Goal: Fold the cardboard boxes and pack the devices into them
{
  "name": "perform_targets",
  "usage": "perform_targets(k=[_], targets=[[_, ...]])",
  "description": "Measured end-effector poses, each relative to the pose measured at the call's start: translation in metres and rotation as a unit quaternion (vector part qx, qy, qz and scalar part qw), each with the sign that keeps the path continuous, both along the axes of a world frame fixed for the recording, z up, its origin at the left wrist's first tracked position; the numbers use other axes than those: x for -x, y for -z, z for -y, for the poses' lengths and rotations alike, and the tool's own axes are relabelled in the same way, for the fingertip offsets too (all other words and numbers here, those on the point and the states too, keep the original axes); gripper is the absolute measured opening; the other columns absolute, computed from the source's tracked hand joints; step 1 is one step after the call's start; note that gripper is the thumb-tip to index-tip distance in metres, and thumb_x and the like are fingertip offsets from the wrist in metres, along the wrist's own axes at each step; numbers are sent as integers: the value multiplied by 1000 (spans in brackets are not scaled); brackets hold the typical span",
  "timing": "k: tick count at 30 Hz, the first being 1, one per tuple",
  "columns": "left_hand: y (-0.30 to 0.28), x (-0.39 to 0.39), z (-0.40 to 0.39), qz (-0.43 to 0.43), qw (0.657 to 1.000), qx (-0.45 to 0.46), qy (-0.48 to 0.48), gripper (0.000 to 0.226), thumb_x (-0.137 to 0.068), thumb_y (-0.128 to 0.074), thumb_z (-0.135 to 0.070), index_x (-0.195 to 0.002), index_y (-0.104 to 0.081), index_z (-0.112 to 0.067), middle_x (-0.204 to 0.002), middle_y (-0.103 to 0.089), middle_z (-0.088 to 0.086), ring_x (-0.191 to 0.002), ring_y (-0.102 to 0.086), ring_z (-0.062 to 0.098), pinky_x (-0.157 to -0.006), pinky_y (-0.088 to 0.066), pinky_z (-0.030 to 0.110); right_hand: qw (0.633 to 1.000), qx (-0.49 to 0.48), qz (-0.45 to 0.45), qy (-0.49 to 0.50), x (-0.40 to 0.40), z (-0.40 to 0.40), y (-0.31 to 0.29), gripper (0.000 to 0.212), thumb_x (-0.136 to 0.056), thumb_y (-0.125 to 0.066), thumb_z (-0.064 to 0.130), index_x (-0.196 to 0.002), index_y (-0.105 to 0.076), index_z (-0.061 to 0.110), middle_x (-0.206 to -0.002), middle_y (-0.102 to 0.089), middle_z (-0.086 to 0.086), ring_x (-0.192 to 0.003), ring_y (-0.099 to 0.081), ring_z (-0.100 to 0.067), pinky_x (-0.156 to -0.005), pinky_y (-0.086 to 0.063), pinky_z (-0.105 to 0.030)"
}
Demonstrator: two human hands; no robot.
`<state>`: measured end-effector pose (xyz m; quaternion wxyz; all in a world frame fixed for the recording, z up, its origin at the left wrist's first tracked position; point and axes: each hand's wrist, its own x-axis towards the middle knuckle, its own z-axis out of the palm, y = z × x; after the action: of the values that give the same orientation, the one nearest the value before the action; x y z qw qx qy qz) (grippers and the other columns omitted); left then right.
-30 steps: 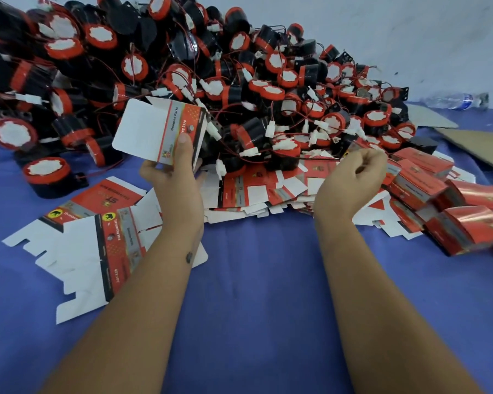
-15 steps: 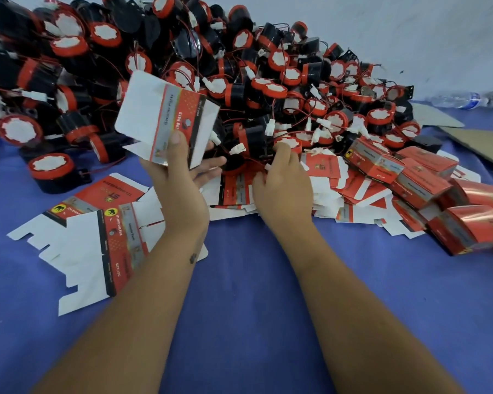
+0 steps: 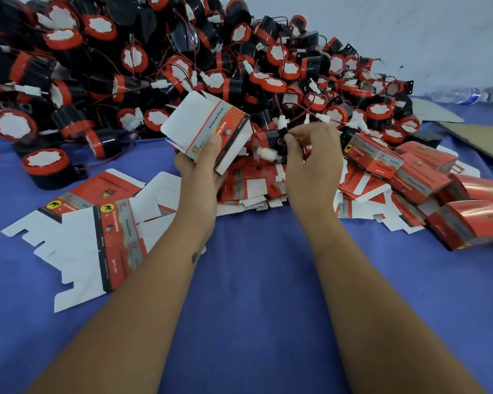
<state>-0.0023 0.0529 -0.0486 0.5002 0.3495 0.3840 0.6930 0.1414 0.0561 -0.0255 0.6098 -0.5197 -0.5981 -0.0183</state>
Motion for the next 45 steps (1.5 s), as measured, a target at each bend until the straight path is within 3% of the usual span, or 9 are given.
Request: perform_targets(k=[6, 11, 15, 20, 24, 28, 38, 40, 45], targets=[[-3, 13, -2, -33, 995, 23, -92, 58, -80, -73, -40, -118, -32, -23, -119, -58, -11, -110, -63, 2, -100, -52, 31, 981, 20, -185, -46, -1, -1, -2, 12, -99, -51, 6, -94, -47, 16, -80, -53, 15, -71, -52, 11, -67, -44, -9], [-13, 15, 11, -22, 981, -45, -190, 35, -96, -64, -25, -115, -35, -17, -106, -63, -11, -84, -71, 15, -79, -59, 33, 976, 28, -215, -34, -1, -2, -4, 15, -98, -53, 6, -90, -50, 19, -78, -54, 15, -70, -52, 11, -65, -45, -11], [-25, 8, 22, 45, 996, -70, 10, 58, -86, -52, -38, -129, -47, -1, -96, -71, 9, -73, -71, 26, -69, -57, 33, 970, 39, -241, -15, -1, -3, -4, 19, -98, -54, 10, -88, -51, 25, -80, -55, 17, -78, -59, 1, -72, -56, -29], [-22, -8, 24, 22, 980, -29, 196, 55, -85, -51, -38, -130, -55, -6, -116, -71, 15, -99, -72, 36, -80, -61, 41, 965, 18, -262, 20, -6, -6, -6, 10, -98, -54, 11, -93, -51, 20, -83, -57, 15, -76, -55, 9, -69, -43, -9], [-13, -8, 17, -78, 988, 18, 128, 56, -77, -69, -34, -127, -47, -22, -128, -64, -3, -113, -67, 13, -95, -56, 39, 955, 16, -295, 21, -7, -7, -5, 6, -99, -52, 11, -96, -52, 16, -87, -59, 9, -81, -56, -5, -72, -48, -17], [-7, 6, 7, -208, 977, 49, -2, 64, -81, -81, -31, -126, -37, -23, -112, -59, -17, -95, -61, -7, -73, -50, 10, 949, -10, -315, 3, -5, -3, -9, 17, -99, -51, 9, -90, -49, 23, -86, -56, 7, -78, -55, -4, -70, -48, -14], [-3, 15, 6, -322, 946, 34, 13, 69, -75, -86, -14, -131, -47, -25, -115, -57, -17, -110, -58, 6, -73, -49, 8, 967, 43, -201, -148, 16, 5, -7, 22, -96, -54, 3, -87, -53, 23, -84, -61, 1, -79, -59, -9, -74, -53, -26], [-3, 15, 7, -330, 943, 24, 20, 71, -76, -85, -10, -134, -47, -22, -122, -59, -10, -108, -58, 2, -73, -51, 8, 980, 58, -133, -138, 20, 5, -4, 18, -95, -57, 4, -88, -56, 20, -86, -58, 6, -79, -54, -1, -72, -46, -19], [-4, 14, 8, -330, 943, 23, 23, 69, -75, -84, -7, -133, -49, -22, -125, -60, -6, -109, -57, 4, -91, -53, 25, 988, 39, 152, -1, 19, 0, 2, 17, -90, -61, 5, -102, -71, 12, -116, -56, -10, -104, -53, -26, -68, -44, -31]])
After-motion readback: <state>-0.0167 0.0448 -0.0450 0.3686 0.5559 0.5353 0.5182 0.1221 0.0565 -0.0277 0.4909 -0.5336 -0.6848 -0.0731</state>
